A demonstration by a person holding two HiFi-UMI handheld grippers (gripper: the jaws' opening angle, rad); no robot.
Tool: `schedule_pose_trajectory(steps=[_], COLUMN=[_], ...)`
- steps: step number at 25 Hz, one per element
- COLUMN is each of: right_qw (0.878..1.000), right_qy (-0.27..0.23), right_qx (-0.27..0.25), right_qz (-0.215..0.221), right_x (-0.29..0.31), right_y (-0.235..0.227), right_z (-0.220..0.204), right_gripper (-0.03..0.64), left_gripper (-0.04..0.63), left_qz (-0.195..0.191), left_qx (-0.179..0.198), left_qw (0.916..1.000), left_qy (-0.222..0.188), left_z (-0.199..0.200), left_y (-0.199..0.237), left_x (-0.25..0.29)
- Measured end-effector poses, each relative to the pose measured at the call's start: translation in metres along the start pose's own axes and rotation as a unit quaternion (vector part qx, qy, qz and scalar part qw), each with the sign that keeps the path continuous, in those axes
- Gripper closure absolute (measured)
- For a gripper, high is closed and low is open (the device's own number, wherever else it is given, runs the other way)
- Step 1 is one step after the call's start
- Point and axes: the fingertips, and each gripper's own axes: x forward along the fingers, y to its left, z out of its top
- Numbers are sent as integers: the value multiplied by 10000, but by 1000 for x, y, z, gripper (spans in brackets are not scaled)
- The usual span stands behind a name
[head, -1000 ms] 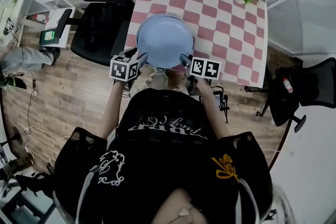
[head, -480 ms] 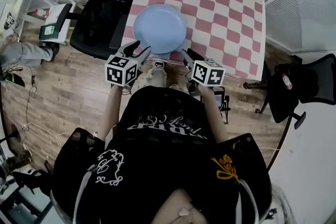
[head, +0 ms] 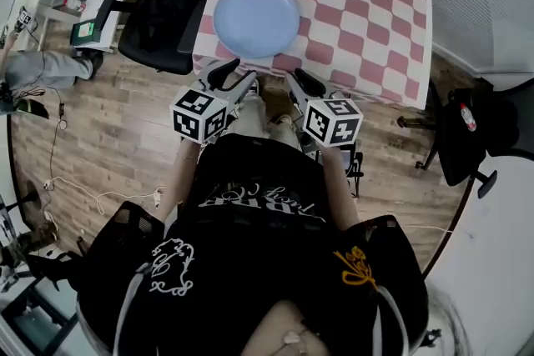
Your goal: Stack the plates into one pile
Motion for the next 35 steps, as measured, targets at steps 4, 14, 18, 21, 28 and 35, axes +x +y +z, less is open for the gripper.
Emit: schedule_pose_trajectory(steps=[4, 14, 18, 21, 28, 35], right_qw=[10000, 9994, 9990, 9986, 9967, 9935], right_qy=[-47, -293, -298, -285, -399, -475], right_qx=[24, -107, -270, -359, -356, -241], right_qz=[-1, -161, -202, -264, -615, -1010], right_x=[-7, -4, 13, 25, 39, 38], right_y=[6, 36, 72, 105, 168, 197], right_z=[-7, -5, -11, -20, -42, -66], right_gripper=[531, 549, 549, 551, 557, 565], left_gripper=[420, 453, 453, 453, 454, 453], left_qz=[-82, -292, -270, -341, -826, -1360], left_qx=[144, 442, 616, 715, 818, 1004], left_qw=[9998, 9981, 9973, 9964, 9931, 9856], left_qy=[-78, -309, -303, -305, -170, -99], left_z=[8, 22, 12, 3, -27, -45], left_y=[-13, -9, 11, 25, 48, 48], left_x=[-6, -36, -69, -97, -141, -163])
